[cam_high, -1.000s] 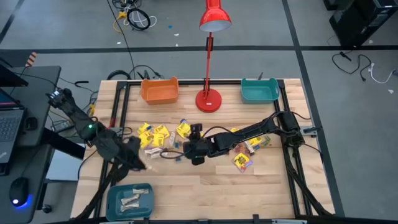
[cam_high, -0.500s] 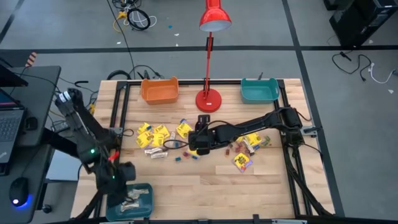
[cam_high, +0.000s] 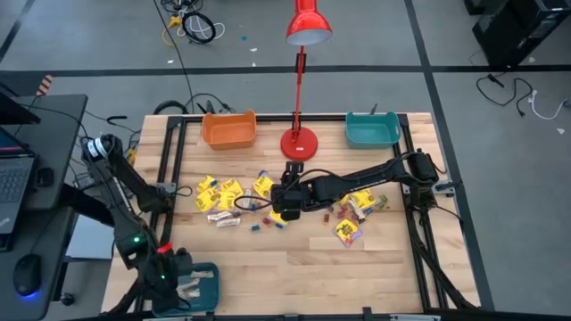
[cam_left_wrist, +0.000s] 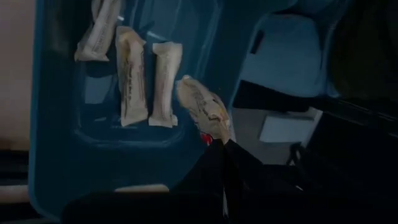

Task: Sort candy
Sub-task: Put the white candy into the blue bin

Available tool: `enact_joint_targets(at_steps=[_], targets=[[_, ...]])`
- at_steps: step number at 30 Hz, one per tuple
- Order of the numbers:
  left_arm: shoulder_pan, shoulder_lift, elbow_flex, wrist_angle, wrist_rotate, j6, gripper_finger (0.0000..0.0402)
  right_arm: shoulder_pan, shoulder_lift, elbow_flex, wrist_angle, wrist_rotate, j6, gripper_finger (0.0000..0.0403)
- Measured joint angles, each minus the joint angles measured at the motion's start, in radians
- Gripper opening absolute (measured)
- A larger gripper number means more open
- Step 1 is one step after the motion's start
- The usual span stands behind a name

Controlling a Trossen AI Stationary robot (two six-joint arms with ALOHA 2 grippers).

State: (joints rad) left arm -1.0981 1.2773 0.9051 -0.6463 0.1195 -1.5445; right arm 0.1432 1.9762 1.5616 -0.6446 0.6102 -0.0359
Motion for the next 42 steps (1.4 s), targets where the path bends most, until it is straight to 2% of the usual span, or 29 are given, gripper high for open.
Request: enact_joint_targets(at_steps=[5, 24, 42], targets=[[0.016, 0.021, 0.000, -0.018, -0.051, 0.000, 0.0000, 0.000, 0.000, 0.000, 0.000, 0.000, 0.002, 0.0119], [0.090, 0.031, 0.000, -0.079, -0.056, 0.003, 0.0001, 0.000, 0.000, 0.000, 0.002, 0.000, 0.012, 0.0119], [0.090, 0.031, -0.001, -0.001, -0.100, 0.025, 0.0053, -0.001, 0.000, 0.000, 0.008, -0.001, 0.012, 0.0119]])
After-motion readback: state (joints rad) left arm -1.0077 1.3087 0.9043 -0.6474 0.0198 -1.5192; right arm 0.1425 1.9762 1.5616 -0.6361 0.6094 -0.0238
